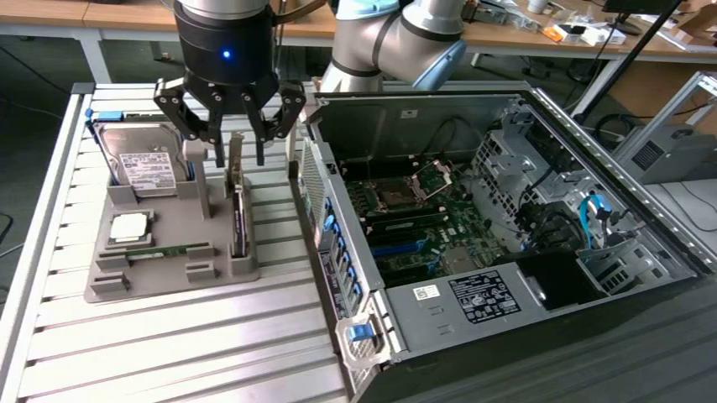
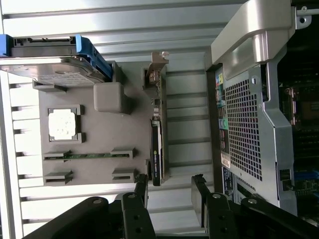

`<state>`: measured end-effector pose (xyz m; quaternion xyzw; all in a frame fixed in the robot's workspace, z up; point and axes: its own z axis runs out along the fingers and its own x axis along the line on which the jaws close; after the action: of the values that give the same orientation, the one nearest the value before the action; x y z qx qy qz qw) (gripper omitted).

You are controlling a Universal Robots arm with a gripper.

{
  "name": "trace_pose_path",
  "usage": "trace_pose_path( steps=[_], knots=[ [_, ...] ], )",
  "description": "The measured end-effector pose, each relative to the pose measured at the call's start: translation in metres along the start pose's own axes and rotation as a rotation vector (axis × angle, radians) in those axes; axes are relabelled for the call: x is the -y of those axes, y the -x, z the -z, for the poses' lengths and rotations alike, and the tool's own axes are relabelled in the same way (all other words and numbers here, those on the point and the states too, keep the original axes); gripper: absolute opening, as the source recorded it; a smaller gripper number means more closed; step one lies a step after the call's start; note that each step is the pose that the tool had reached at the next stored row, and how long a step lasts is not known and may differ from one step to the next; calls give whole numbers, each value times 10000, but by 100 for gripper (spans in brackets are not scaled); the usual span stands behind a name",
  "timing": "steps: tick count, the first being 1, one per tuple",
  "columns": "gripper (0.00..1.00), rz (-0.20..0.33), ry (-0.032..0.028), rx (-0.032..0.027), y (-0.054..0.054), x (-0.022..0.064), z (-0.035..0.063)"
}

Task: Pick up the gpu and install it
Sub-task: 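Pick up the gpu and move the gpu toward the slot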

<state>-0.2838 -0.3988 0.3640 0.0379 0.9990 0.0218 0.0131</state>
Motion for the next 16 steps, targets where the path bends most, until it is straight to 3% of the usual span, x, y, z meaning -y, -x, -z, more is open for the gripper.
trace_pose_path(
  steps=[16],
  knots=[
    [48, 0, 1, 1, -1, 2, -47]
  ],
)
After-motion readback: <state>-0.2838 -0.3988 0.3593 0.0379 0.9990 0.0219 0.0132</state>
